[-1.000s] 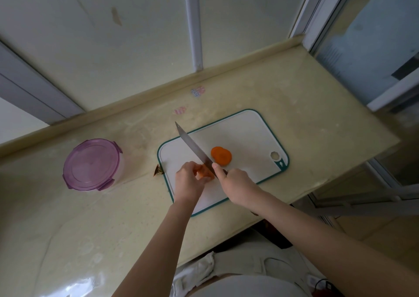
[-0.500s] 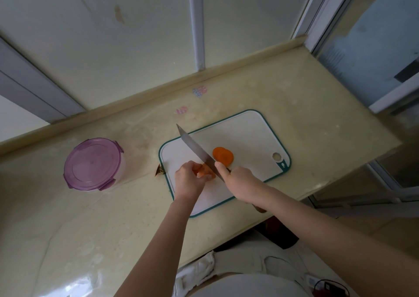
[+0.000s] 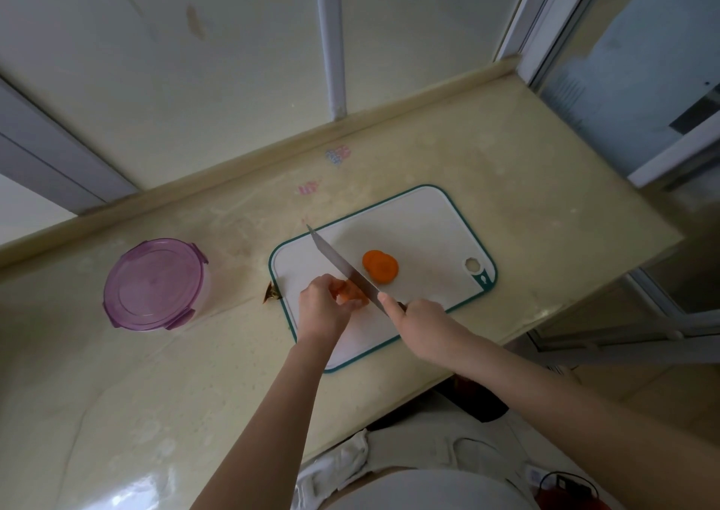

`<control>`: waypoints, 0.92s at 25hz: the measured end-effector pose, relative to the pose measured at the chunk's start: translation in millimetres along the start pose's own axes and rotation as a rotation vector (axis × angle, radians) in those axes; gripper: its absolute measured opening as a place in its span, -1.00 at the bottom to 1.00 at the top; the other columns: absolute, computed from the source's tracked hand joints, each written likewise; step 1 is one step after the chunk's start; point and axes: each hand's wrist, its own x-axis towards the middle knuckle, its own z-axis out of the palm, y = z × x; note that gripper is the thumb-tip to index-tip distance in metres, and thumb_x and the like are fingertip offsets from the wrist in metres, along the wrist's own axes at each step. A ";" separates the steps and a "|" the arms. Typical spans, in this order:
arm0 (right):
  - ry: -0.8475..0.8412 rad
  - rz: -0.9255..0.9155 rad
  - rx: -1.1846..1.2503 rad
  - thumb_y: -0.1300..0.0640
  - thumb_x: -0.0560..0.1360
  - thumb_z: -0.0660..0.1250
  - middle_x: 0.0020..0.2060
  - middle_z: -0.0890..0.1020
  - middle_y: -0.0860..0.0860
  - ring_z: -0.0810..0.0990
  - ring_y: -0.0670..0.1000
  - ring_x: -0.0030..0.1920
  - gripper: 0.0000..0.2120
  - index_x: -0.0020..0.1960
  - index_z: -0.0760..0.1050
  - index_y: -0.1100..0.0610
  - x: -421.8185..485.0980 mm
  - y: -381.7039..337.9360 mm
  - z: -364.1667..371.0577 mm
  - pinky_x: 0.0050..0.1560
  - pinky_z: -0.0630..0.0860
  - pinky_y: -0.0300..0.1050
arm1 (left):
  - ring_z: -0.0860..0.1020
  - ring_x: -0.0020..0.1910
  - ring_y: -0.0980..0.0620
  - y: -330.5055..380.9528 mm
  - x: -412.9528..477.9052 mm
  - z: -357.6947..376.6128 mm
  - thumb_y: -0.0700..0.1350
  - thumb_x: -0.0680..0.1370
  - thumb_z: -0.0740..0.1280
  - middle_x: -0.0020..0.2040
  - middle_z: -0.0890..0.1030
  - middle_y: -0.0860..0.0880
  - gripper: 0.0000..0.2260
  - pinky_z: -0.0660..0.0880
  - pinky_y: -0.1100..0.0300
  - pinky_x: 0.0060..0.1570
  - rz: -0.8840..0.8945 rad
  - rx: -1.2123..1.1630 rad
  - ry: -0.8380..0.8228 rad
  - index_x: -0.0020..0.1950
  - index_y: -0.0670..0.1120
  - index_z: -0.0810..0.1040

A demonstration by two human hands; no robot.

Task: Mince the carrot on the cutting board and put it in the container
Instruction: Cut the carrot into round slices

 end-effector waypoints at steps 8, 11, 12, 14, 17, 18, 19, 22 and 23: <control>0.063 -0.045 0.051 -0.25 0.60 -0.08 -0.45 0.40 0.04 0.42 -0.04 -0.41 -0.42 -0.39 0.29 0.14 41.5 4.5 29.3 -0.38 0.30 -0.21 | 0.48 -0.12 0.08 -4.5 2.7 1.1 -0.08 0.37 0.51 -0.05 0.57 -0.04 -0.70 0.34 0.30 -0.15 -0.019 -0.020 0.017 0.03 -0.14 0.55; 0.062 -0.050 0.091 -0.24 0.60 -0.06 -0.45 0.40 0.05 0.41 -0.01 -0.41 -0.41 -0.41 0.27 0.14 45.7 12.5 28.5 -0.38 0.31 -0.17 | 0.50 -0.10 0.07 -3.5 3.5 1.9 -0.09 0.37 0.51 -0.04 0.58 -0.04 -0.69 0.35 0.30 -0.16 -0.032 -0.023 -0.005 0.04 -0.14 0.55; 0.057 -0.058 0.100 -0.24 0.60 -0.05 -0.46 0.39 0.05 0.41 -0.01 -0.41 -0.42 -0.41 0.26 0.14 46.4 14.4 27.8 -0.37 0.31 -0.16 | 0.50 -0.09 0.06 -3.9 3.7 2.3 -0.09 0.37 0.51 -0.04 0.58 -0.04 -0.70 0.35 0.30 -0.16 -0.032 -0.024 -0.005 0.04 -0.13 0.55; 0.055 -0.077 0.118 -0.25 0.59 -0.04 -0.47 0.37 0.04 0.39 -0.01 -0.42 -0.43 -0.41 0.24 0.13 47.8 18.4 26.8 -0.36 0.31 -0.15 | 0.51 -0.09 0.05 -4.9 4.0 2.5 -0.10 0.38 0.50 -0.03 0.58 -0.05 -0.71 0.36 0.29 -0.15 -0.032 -0.035 -0.001 0.03 -0.13 0.55; 0.051 -0.096 0.144 -0.24 0.59 -0.04 -0.50 0.34 0.02 0.35 -0.02 -0.45 -0.43 -0.41 0.23 0.13 49.1 23.2 20.8 -0.35 0.29 -0.14 | 0.51 -0.09 0.05 -5.0 2.5 2.7 -0.10 0.38 0.50 -0.04 0.58 -0.05 -0.71 0.36 0.29 -0.15 -0.039 -0.044 0.001 0.03 -0.13 0.54; 0.055 -0.099 0.142 -0.24 0.59 -0.05 -0.50 0.34 0.02 0.35 -0.02 -0.46 -0.44 -0.41 0.23 0.13 50.4 24.5 17.4 -0.35 0.28 -0.14 | 0.50 -0.09 0.05 -4.9 2.5 3.2 -0.10 0.38 0.51 -0.04 0.58 -0.05 -0.71 0.36 0.29 -0.15 -0.043 -0.050 0.002 0.03 -0.13 0.53; 0.067 -0.096 0.136 -0.24 0.59 -0.05 -0.50 0.34 0.02 0.35 -0.02 -0.46 -0.44 -0.40 0.24 0.14 51.5 25.5 13.3 -0.35 0.27 -0.15 | 0.50 -0.09 0.05 -5.1 2.4 3.3 -0.10 0.38 0.51 -0.04 0.57 -0.04 -0.70 0.36 0.29 -0.15 -0.051 -0.059 0.000 0.04 -0.13 0.53; 0.114 -0.083 0.159 -0.28 0.57 -0.06 -0.51 0.34 0.00 0.32 -0.04 -0.49 -0.42 -0.40 0.26 0.13 53.0 26.6 1.3 -0.37 0.27 -0.12 | 0.50 -0.09 0.04 -5.0 1.8 4.1 -0.09 0.37 0.52 -0.05 0.57 -0.04 -0.68 0.36 0.28 -0.15 -0.070 -0.081 0.001 0.03 -0.12 0.53; 0.125 -0.081 0.179 -0.30 0.56 -0.07 -0.52 0.33 0.00 0.30 -0.04 -0.51 -0.42 -0.40 0.25 0.12 52.0 26.0 -1.3 -0.38 0.27 -0.11 | 0.51 -0.09 0.04 -5.4 1.8 4.4 -0.09 0.36 0.52 -0.05 0.57 -0.04 -0.69 0.36 0.28 -0.16 -0.066 -0.084 0.002 0.02 -0.12 0.53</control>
